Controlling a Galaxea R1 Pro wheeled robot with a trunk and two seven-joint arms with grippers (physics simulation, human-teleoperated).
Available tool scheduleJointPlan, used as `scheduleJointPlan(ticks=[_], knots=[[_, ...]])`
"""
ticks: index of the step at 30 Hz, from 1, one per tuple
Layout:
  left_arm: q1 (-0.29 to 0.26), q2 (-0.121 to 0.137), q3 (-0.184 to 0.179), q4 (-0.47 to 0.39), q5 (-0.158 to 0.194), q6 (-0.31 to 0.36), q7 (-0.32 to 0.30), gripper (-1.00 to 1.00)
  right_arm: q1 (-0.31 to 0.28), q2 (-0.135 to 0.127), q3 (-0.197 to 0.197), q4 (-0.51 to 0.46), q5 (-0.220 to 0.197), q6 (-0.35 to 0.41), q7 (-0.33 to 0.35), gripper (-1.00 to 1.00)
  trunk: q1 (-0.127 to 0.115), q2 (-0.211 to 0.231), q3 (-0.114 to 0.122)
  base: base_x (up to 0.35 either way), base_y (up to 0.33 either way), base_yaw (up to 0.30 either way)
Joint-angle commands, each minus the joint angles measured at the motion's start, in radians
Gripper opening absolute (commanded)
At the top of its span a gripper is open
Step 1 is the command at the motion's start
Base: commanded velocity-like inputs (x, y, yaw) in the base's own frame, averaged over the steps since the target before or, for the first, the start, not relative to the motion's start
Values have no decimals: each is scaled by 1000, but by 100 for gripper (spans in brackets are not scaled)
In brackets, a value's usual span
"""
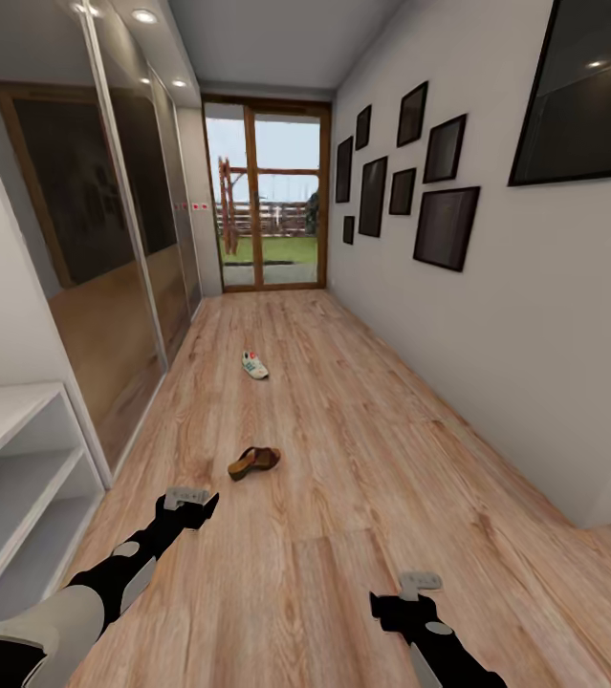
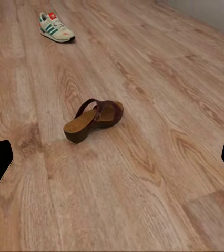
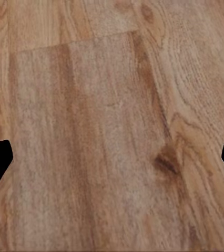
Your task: Pick up the two gym shoes and the two sandals from the corridor floor and place them onto the hallstand (shoe rack) in the corridor, making sure they are on the rack and not on the floor. Arrange them so the two gym shoes are next to each other and the two sandals are next to each other.
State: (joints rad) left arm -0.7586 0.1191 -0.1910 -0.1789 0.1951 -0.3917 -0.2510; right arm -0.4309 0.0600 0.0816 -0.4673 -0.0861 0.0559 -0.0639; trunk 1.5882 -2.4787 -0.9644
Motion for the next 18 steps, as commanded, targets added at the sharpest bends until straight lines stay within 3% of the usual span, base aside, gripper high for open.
scheduleJointPlan(ticks=[1, 18], knots=[[-1, 1, -7, 1, 11, -2, -4, 100, 0, -1, 7, -2, -9, 5, -7, 100, 0, 0, -1, 326, 82, 0], [-1, 0, -7, 1, 11, -2, -4, 100, 0, -1, 7, -2, -9, 5, -7, 100, 0, 0, -1, 326, 82, 0]])
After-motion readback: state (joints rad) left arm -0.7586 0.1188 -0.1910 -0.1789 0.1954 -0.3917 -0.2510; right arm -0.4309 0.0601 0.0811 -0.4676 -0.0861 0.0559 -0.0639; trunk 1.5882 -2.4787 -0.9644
